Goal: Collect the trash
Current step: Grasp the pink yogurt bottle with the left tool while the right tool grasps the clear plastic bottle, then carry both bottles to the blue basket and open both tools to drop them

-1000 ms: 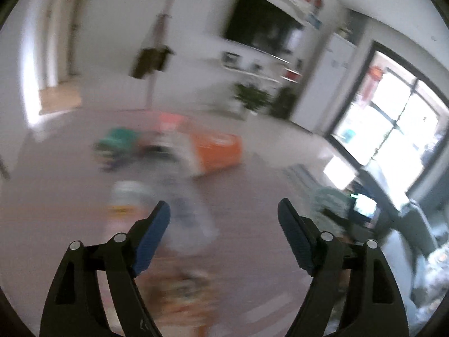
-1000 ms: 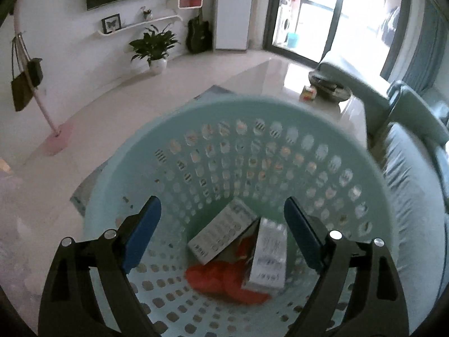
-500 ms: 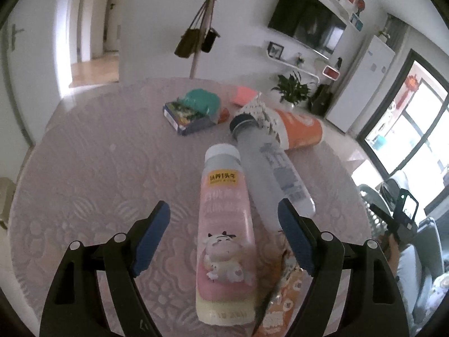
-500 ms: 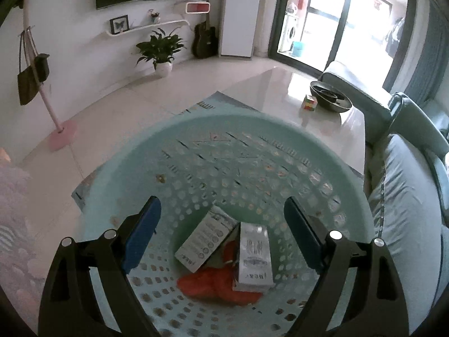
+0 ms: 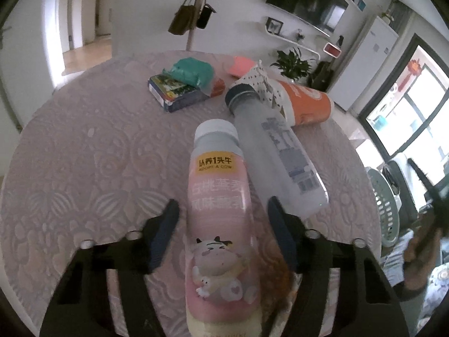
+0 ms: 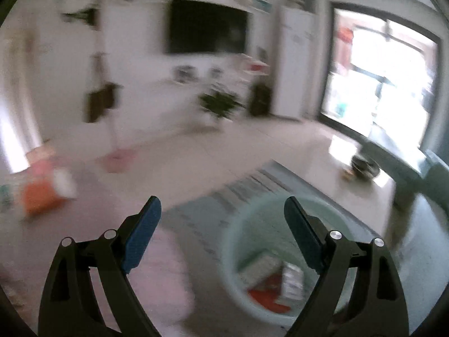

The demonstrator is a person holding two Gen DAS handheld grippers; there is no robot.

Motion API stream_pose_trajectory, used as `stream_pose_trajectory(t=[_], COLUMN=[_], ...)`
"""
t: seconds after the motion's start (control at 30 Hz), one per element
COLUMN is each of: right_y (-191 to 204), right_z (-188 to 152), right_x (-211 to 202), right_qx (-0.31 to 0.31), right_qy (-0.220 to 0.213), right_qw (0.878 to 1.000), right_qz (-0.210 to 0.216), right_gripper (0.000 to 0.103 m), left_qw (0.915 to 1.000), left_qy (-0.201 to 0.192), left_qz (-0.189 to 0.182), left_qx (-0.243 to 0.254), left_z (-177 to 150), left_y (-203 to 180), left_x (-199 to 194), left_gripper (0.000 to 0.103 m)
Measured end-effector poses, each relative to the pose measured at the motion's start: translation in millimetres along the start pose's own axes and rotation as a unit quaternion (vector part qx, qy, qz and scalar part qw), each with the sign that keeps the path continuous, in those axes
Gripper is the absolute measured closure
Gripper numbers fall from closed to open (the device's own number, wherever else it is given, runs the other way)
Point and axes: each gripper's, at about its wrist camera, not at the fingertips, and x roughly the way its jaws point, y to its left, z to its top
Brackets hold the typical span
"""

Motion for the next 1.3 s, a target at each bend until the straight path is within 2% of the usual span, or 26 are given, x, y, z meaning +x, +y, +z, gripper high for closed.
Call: stream_pose_trajectory(t=[0.03,0.13,0.2,0.27,0.33,0.43,0.57,0.73,0.93,1.13,1.2,1.3], right_y=[18,61,88,120,144,181,214,239,266,272,274,275], right_z=[4,8,6,5,1,-4,-15,-30,-42,-48,-50,-53], right_x=[-10,-32,-39,-41,-40,-33,-22,-13,-1,13,17,14], right_qx=[-0.016,-0.052,-0.072,-0.090,-0.099,-0.118,-0.128,-0.136,-0.151,-0.156,-0.154,-0.155], right_qy=[-0.002,0.006,0.016,0.043,0.068,0.103,0.141,0.168,0.176,0.187,0.192,0.189], right_qw=[1.000,0.994,0.986,0.972,0.960,0.942,0.928,0.922,0.925,0.928,0.927,0.927], right_qz=[0.020,0.100,0.150,0.212,0.254,0.295,0.321,0.321,0.301,0.282,0.282,0.285], right_gripper=[0.018,0.019,0.025,0.031,0.041,0.043,0.043,0.043,0.042,0.043,0.048,0.049], left_qw=[1.0000,0.9995,0.9994,0.9996,0.9997,0.9993,0.9987,0.9960,0.9956,0.9950,0.9950,0.9945], left_qy=[0.000,-0.001,0.001,0.010,0.012,0.005,-0.014,-0.033,-0.047,-0.054,-0.056,-0.064], left_qz=[-0.002,-0.026,-0.029,-0.023,-0.017,-0.030,-0.026,-0.037,-0.037,-0.042,-0.040,-0.038], left_qx=[-0.005,-0.017,-0.019,-0.015,-0.012,-0.020,-0.041,-0.074,-0.072,-0.073,-0.072,-0.073], left_z=[-2,-8,-10,-10,-11,-13,-18,-21,-20,-22,-22,-22], left_y=[3,9,11,10,9,16,34,60,67,74,74,77], left_x=[0,-3,-2,2,5,3,-3,-16,-25,-34,-37,-44], left_gripper=[0.056,0.056,0.056,0.056,0.056,0.056,0.056,0.056,0.056,0.056,0.056,0.056])
